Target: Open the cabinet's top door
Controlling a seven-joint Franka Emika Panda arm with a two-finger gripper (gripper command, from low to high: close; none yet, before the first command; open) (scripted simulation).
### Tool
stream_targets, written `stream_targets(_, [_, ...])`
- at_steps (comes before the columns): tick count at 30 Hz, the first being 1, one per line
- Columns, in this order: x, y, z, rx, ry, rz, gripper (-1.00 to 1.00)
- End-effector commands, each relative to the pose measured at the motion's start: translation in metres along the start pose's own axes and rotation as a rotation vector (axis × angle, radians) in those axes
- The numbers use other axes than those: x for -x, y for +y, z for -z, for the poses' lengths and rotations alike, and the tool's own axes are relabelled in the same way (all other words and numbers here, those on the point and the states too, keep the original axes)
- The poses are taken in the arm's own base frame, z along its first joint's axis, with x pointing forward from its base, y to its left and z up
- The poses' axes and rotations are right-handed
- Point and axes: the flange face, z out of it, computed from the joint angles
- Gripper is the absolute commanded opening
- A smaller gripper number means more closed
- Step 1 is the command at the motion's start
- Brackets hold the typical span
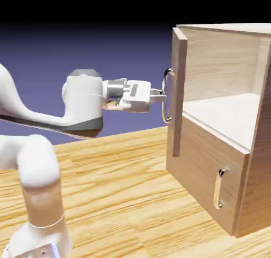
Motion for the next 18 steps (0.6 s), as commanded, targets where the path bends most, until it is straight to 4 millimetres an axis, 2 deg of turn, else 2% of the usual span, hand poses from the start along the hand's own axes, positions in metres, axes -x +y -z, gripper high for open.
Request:
stream_targets(1, [-0.002, 0.001, 0.005, -0.011, -0.006, -0.004, -1.00])
stream_targets(18, [-0.030, 0.031, 0.089, -0.161, -0.156, -0.004, -1.00])
